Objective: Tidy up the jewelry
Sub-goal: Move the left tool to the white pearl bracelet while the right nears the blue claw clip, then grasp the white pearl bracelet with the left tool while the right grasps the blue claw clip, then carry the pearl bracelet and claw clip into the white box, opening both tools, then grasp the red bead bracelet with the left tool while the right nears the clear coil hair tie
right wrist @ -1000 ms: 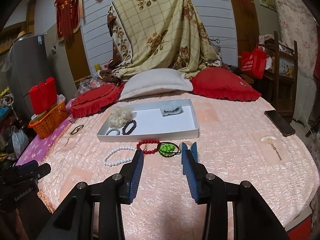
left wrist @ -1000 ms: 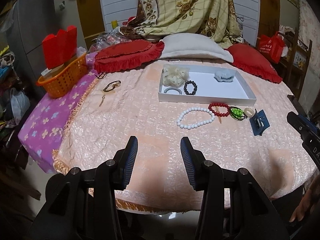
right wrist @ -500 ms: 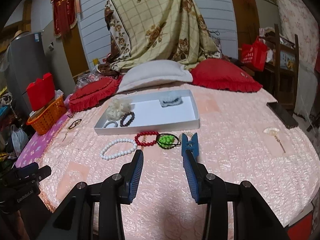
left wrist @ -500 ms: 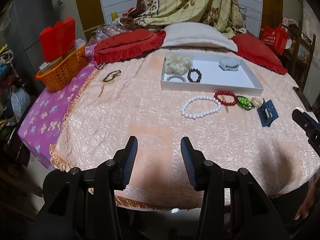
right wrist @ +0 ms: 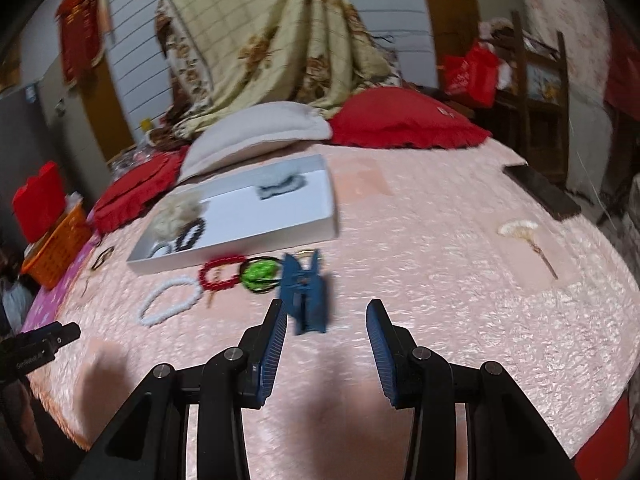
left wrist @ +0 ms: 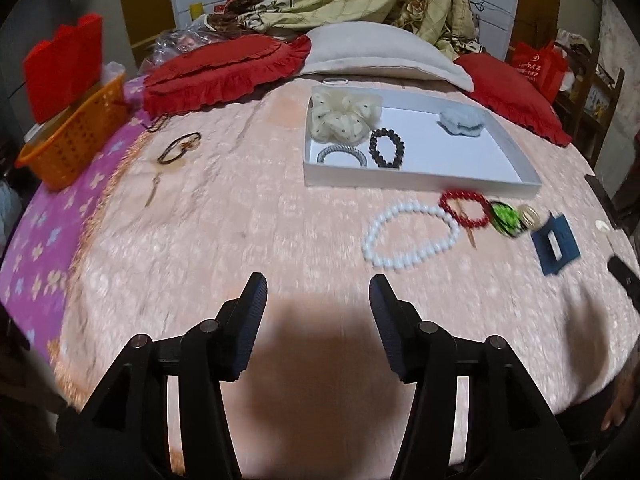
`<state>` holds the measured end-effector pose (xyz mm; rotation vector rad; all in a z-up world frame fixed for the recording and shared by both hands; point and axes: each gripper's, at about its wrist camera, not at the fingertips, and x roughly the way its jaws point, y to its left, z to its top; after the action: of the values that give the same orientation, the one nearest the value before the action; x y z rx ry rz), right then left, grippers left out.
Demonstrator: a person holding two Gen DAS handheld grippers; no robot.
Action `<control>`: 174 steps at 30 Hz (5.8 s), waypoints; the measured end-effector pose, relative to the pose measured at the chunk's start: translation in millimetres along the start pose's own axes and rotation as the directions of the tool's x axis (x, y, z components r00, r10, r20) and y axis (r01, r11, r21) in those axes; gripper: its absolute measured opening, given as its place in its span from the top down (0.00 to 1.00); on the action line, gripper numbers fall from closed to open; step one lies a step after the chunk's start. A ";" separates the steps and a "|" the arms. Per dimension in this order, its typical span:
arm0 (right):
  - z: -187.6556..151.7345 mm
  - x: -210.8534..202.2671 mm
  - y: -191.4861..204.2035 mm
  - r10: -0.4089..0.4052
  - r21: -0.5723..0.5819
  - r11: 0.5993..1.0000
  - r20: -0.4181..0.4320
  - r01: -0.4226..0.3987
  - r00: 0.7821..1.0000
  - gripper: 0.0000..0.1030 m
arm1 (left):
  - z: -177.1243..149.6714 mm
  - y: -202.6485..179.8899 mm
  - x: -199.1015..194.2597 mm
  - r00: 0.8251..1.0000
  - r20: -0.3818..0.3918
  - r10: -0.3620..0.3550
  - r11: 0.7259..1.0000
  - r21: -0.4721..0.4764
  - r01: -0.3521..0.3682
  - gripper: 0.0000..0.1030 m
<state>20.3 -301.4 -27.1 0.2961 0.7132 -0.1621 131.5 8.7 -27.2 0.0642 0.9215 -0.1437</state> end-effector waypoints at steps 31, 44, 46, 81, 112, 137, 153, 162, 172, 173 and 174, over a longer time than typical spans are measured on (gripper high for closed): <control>8.7 72.6 31.9 0.019 -0.080 0.996 -0.106 -0.027 0.994 0.60 | 30.5 -34.9 105.7 0.983 -0.030 -0.179 0.970 0.162 0.182 0.57; 12.0 78.2 31.2 0.000 -0.070 0.998 -0.099 -0.007 0.995 0.60 | 30.1 -27.3 102.1 0.973 -0.048 -0.226 0.969 0.091 0.230 0.92; 12.7 77.8 31.0 0.000 -0.072 0.997 -0.093 -0.007 0.996 0.60 | 28.8 -28.8 100.0 0.971 -0.052 -0.232 0.967 0.092 0.236 0.92; 63.2 41.4 41.3 0.230 -0.042 0.972 -0.004 -0.230 0.973 0.69 | 126.1 -61.6 -44.0 0.932 0.134 -0.336 0.930 0.205 0.306 0.92; 127.7 213.6 57.3 0.134 -0.098 0.984 -0.123 -0.147 0.983 0.69 | 248.0 -136.2 183.4 0.997 -0.056 -0.051 0.978 0.201 0.061 0.92; 136.8 140.3 49.4 0.150 -0.087 0.985 -0.005 -0.150 0.989 0.59 | 192.9 -67.2 79.9 0.987 0.023 -0.161 0.986 0.052 0.160 0.64; 37.6 118.4 -1.8 0.152 0.045 0.988 -0.175 -0.146 0.973 0.59 | 62.9 -103.3 88.1 0.979 -0.122 -0.162 0.984 0.060 0.170 0.64; 32.9 119.5 -3.1 0.164 0.031 0.986 -0.156 -0.162 0.974 0.59 | 64.3 -135.5 123.0 0.989 -0.138 -0.059 0.992 0.101 0.073 0.64; 30.8 121.6 -8.4 0.157 0.027 0.988 -0.161 -0.155 0.974 0.59 | 48.6 -114.5 109.5 0.994 -0.105 0.027 0.991 0.134 -0.012 0.87; 30.6 121.3 -9.5 0.153 0.024 0.988 -0.161 -0.151 0.975 0.59 | 43.8 -102.3 105.6 0.994 -0.105 0.036 0.992 0.127 -0.022 0.87; 30.5 120.6 -10.9 0.150 0.021 0.989 -0.161 -0.148 0.976 0.59 | 41.4 -94.9 103.9 0.994 -0.107 0.035 0.993 0.120 -0.022 0.87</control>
<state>126.5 -327.0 -87.7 0.3727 0.8487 0.0020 211.6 -100.0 -84.4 0.1969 1.0204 -0.1700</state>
